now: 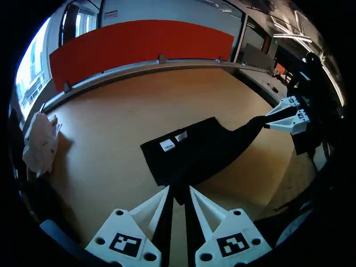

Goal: Fold towel

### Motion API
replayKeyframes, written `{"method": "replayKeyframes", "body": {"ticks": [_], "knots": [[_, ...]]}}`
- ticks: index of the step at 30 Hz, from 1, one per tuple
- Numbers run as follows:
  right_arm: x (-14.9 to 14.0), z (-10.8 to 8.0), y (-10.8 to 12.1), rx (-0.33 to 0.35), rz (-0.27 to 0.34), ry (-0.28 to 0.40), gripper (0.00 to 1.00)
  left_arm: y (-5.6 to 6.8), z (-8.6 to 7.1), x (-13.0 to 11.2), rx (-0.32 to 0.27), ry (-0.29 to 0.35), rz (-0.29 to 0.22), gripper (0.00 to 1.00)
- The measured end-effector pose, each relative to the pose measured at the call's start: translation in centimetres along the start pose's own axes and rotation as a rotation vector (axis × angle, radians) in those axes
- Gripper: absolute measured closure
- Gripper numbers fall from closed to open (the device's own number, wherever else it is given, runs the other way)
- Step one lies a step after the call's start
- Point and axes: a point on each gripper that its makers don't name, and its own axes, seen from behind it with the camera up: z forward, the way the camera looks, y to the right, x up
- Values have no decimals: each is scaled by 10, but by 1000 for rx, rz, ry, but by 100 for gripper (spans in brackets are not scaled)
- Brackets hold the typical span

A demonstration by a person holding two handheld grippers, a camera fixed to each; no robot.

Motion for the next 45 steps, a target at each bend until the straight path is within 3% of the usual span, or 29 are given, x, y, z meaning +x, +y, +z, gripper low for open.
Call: {"method": "replayKeyframes", "body": {"ticks": [8,21,45], "knots": [[-1,21,14,-8,29,-23,82,-11,23,7,7,-3,-6,84],[-6,62,42,-12,51,-82,82,-39,70,16,32,-29,1,84],[-41,110,72,-27,118,-189,79,-58,134,7,40,-89,14,82]]}}
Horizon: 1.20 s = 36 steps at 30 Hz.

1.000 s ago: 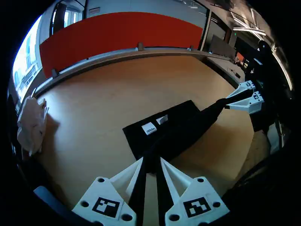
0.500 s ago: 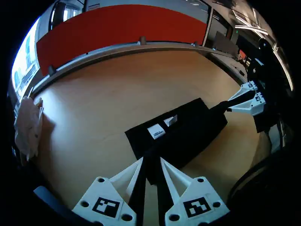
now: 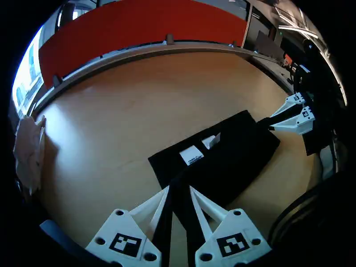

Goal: Fold towel

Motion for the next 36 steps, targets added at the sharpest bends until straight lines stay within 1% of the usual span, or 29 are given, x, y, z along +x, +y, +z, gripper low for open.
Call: {"method": "replayKeyframes", "body": {"ticks": [2,5,9,12,18,21,25,28,32,36], "knots": [[-1,3,3,-7,5,-4,78,-1,4,1,3,0,-2,81],[-2,8,8,-21,10,-9,74,-4,10,0,13,-5,-2,80],[-4,12,14,-40,9,-19,63,-9,17,-1,36,-18,13,78],[-5,14,19,-58,0,-24,54,-14,21,-1,53,-22,34,75],[-6,18,30,-91,-11,-28,40,-23,24,1,87,-22,59,67],[-3,19,34,-105,-9,-21,36,-29,25,3,103,-20,63,63],[2,19,41,-127,-6,-11,33,-36,25,6,122,-18,63,60],[7,19,47,-145,-5,0,29,-40,24,7,132,-17,59,51],[12,17,53,-161,-1,14,13,-43,23,8,140,-19,47,39],[16,15,56,-168,5,28,8,-44,21,9,142,-12,31,26]]}}
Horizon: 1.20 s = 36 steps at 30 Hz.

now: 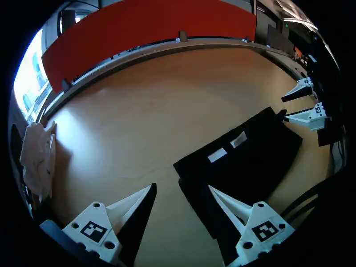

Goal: Fold towel

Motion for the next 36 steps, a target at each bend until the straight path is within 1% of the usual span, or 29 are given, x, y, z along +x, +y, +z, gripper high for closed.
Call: {"method": "replayKeyframes", "body": {"ticks": [3,5,9,14,20,30,36], "knots": [[2,-2,3,-7,8,10,2,-3,-2,1,8,9,-10,15],[3,-2,5,-16,12,15,1,-4,-4,2,9,12,-14,12],[3,-5,5,-19,17,21,1,-5,-7,3,16,21,-17,9],[0,-11,1,-15,25,26,1,-3,-13,1,6,25,-31,9],[-6,-21,-7,-9,38,28,1,3,-21,-8,-8,20,-54,9],[-25,-41,-21,-6,64,27,1,17,-40,-38,-14,-2,-96,9],[-34,-52,-29,-7,84,30,1,27,-51,-52,-16,-5,-103,9]]}}
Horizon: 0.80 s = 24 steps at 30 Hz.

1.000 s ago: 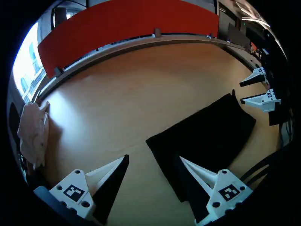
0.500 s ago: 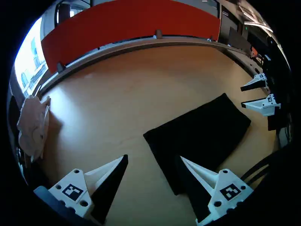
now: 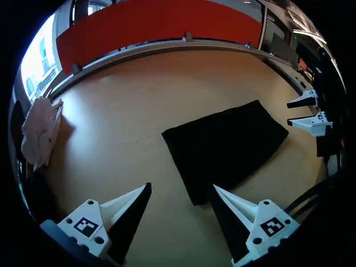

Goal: Fold towel

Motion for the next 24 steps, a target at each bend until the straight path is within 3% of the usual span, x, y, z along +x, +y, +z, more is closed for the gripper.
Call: {"method": "replayKeyframes", "body": {"ticks": [9,24], "knots": [[-3,-4,-5,8,3,7,1,7,-9,-5,3,13,-27,8],[-5,-2,-17,82,-87,0,1,-6,-39,-30,68,28,-138,9]]}}
